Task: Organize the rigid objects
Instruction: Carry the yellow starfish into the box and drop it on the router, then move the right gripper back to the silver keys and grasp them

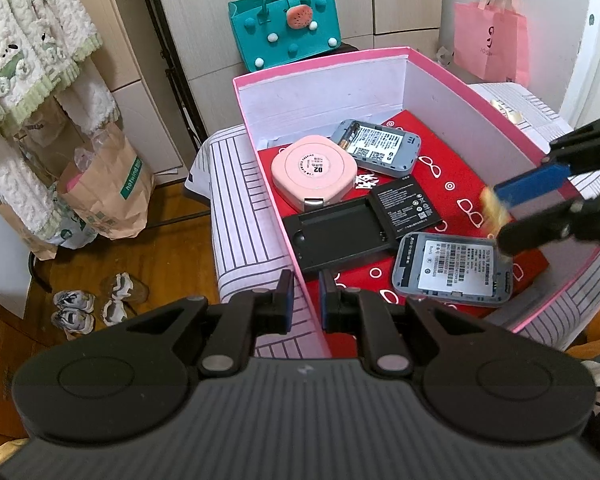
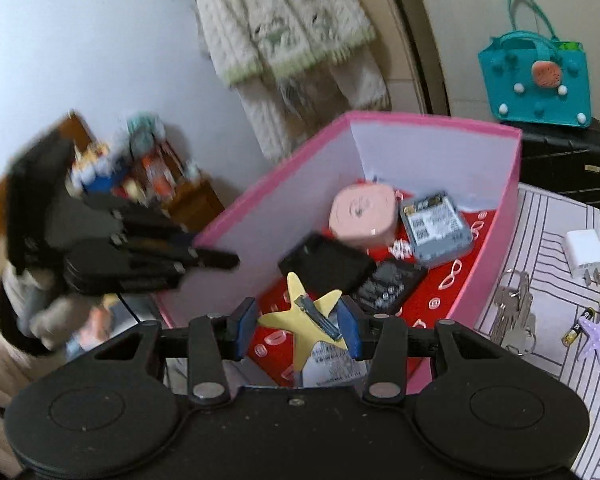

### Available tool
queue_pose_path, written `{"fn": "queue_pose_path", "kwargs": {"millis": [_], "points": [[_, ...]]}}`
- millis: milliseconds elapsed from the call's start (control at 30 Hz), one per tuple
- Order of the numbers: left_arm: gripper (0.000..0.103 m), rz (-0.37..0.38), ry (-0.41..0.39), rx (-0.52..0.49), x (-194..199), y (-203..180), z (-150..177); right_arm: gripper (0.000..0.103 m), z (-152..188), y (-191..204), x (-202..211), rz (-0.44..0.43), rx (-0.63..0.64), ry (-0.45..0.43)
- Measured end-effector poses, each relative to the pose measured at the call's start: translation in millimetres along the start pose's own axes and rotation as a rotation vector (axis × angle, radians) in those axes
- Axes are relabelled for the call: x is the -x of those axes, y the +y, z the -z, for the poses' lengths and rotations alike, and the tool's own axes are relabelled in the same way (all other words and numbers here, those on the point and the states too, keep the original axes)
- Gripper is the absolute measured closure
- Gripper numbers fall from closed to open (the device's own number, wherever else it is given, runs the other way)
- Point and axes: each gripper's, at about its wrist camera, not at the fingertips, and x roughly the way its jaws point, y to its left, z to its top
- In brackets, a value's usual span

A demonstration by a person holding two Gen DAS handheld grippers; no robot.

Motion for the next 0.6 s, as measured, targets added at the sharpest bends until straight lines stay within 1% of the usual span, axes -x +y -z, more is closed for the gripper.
{"fn": "queue_pose_path", "kwargs": {"millis": [67, 133, 167, 233, 300, 333, 367, 400, 467, 500, 533, 567, 600], "points": [[0.091, 0.004, 0.000, 0.003, 0.9, 1.2, -0.1, 0.052, 2.2, 0.2, 4.6, 0.024, 0.021, -0.010], [0.091, 0.008, 0.000, 0.005, 0.8, 3.1, -0.2, 0.048, 3.3, -5.8, 14.1, 0.016, -0.006, -0.039], [0.091, 0.012, 0.000, 0.006, 0.8, 3.7, -0.2, 0.048, 3.4, -8.5, 20.2, 0.016, -0.023, -0.057], [0.090, 0.027, 0.000, 0.014, 1.3, 6.8, 0.1, 0.048, 5.0, -16.9, 36.7, 0.032, -0.046, -0.107], [0.090, 0.044, -0.001, 0.026, 1.3, 10.7, 0.4, 0.045, 7.4, -24.8, 50.7, 0.061, -0.070, -0.156], [0.090, 0.048, -0.002, 0.031, 1.2, 11.5, 0.6, 0.042, 10.5, -30.7, 59.3, 0.083, -0.085, -0.190], [0.090, 0.047, -0.003, 0.032, 1.3, 11.4, 0.9, 0.039, 13.7, -36.3, 67.6, 0.112, -0.099, -0.227], [0.090, 0.044, -0.004, 0.028, 1.6, 12.0, 1.1, 0.038, 17.3, -41.5, 74.0, 0.148, -0.108, -0.264], [0.090, 0.037, -0.007, 0.022, 1.2, 11.8, 1.2, 0.037, 23.3, -52.4, 83.9, 0.226, -0.095, -0.299], [0.090, 0.035, -0.007, 0.020, 1.2, 11.8, 1.4, 0.040, 24.9, -58.7, 85.6, 0.287, -0.067, -0.273], [0.090, 0.034, -0.006, 0.019, 1.4, 11.0, 1.4, 0.047, 26.9, -64.2, 85.9, 0.348, -0.044, -0.249], [0.090, 0.035, -0.006, 0.020, 1.4, 10.9, 1.5, 0.047, 30.4, -71.0, 85.4, 0.416, -0.026, -0.238], [0.090, 0.035, -0.007, 0.020, 1.4, 10.9, 1.6, 0.047, 33.3, -76.3, 84.6, 0.460, -0.020, -0.230]]}}
